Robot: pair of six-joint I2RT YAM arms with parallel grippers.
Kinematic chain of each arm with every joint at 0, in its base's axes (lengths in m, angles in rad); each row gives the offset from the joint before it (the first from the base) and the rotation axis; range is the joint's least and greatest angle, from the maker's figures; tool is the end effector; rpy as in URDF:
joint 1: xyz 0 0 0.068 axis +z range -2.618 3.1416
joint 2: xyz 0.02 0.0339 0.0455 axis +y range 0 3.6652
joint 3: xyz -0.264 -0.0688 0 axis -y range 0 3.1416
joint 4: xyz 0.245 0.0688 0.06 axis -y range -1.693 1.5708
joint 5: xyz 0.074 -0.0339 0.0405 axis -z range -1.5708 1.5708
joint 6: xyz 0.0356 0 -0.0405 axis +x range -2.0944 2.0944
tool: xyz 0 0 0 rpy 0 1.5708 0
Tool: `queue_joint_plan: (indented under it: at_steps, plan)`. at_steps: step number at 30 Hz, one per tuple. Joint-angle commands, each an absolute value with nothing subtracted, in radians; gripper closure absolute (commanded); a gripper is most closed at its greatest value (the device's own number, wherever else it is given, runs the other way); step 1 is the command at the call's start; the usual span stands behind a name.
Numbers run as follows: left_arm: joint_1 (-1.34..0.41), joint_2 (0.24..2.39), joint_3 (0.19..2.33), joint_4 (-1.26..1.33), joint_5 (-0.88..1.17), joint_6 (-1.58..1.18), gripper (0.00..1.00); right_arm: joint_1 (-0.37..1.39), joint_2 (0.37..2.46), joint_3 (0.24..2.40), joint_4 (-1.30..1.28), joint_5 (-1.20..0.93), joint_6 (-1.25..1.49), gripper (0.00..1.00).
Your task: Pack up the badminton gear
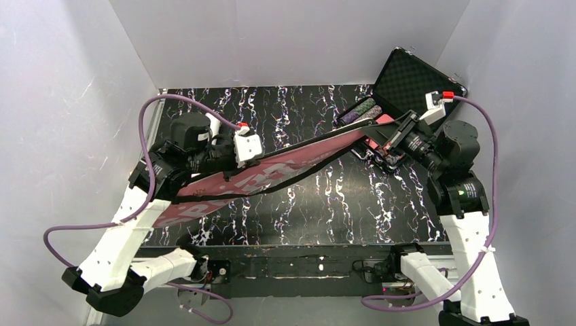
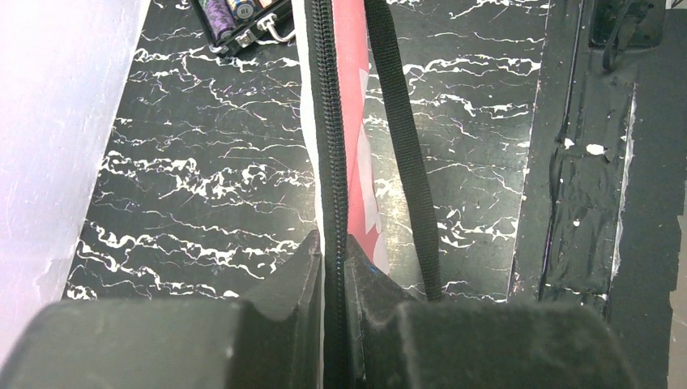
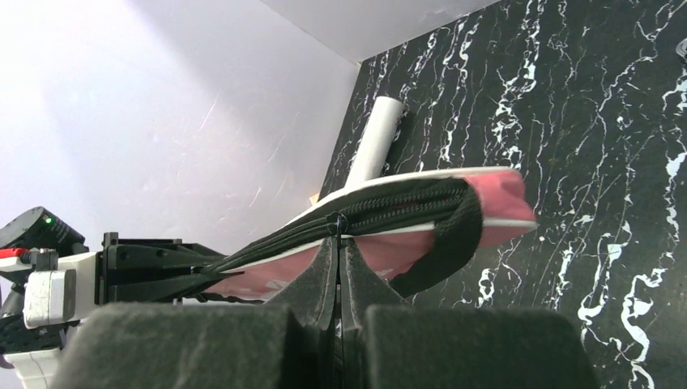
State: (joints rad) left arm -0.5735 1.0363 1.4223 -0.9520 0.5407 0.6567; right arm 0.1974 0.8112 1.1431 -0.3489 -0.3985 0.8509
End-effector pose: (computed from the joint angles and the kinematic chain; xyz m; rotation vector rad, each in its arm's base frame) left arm 0.1397 -0.1120 0.4325 1.4495 1.5063 -0.5250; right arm 0.1513 0.0444 0.4397 0.2224 1.6908 1.1155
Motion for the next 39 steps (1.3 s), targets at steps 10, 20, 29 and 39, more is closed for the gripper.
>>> queue_joint_plan:
  at_steps: [10,20,29,39]
  plan:
    - [-0.580,1.005,1.482,-0.952,0.569,0.697,1.00,0.012,0.805,1.194,-0.486,-0.514,0.751,0.99]
    - [-0.615,1.065,1.517,-0.968,0.544,0.730,1.00,-0.072,0.804,1.226,-0.594,-0.499,0.672,0.76]
    - [-0.764,1.260,1.597,-1.003,0.490,0.768,1.00,-0.080,0.711,1.288,-0.656,-0.301,0.684,0.39]
    - [-0.853,1.521,1.664,-1.007,0.552,0.799,1.00,-0.080,0.655,1.333,-0.776,-0.041,0.670,0.43]
